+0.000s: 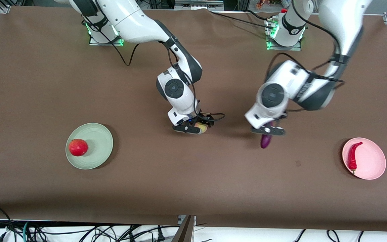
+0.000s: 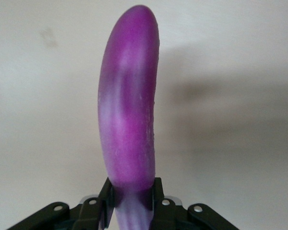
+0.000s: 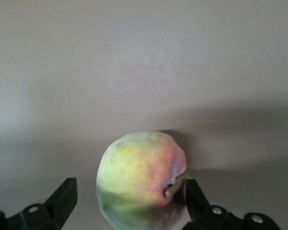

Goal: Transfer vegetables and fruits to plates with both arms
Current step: 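Carry the eggplant to the pink plate while the right gripper carries the apple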

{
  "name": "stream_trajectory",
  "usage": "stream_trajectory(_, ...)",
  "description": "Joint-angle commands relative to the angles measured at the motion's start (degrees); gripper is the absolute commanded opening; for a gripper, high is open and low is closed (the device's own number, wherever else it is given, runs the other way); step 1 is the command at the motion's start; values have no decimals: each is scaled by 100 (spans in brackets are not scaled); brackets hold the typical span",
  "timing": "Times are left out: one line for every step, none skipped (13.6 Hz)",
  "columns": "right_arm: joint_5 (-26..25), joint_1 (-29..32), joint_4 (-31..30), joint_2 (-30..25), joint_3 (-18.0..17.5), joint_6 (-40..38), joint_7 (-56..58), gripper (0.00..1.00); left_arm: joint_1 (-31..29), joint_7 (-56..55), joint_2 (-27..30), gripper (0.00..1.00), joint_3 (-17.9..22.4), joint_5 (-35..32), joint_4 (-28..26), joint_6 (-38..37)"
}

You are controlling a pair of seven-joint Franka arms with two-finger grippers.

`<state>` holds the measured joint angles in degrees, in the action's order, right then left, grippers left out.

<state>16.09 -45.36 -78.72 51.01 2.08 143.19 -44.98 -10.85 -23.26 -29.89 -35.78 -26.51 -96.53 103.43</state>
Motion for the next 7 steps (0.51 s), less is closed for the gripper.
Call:
stream_trajectory(-131,-131,14,154,82,218,-37,79,-705,1267,-87,9,-69,-135,300,-103)
stream_trajectory(-376,-114,14,172,82,227,-19,32,-934,1672,-113,9,-52,-144,379,-69)
stream_trajectory(-431,-96,14,164,82,227,-19,16,-1067,2102,-192,9,27,-152,519,-59)
stream_trajectory(-440,-87,14,155,82,218,-10,5,-1103,2533,-262,9,236,-179,651,-51)
stream_trajectory(-449,-78,23,120,125,192,24,0,-1095,3077,-324,9,525,-440,809,-42)
stream_trajectory(-449,-52,40,76,143,183,33,0,-1112,3517,-420,9,624,-773,941,-24)
stream_trajectory(-449,-17,49,58,161,183,34,0,-1156,3774,-534,9,703,-1046,1090,54)
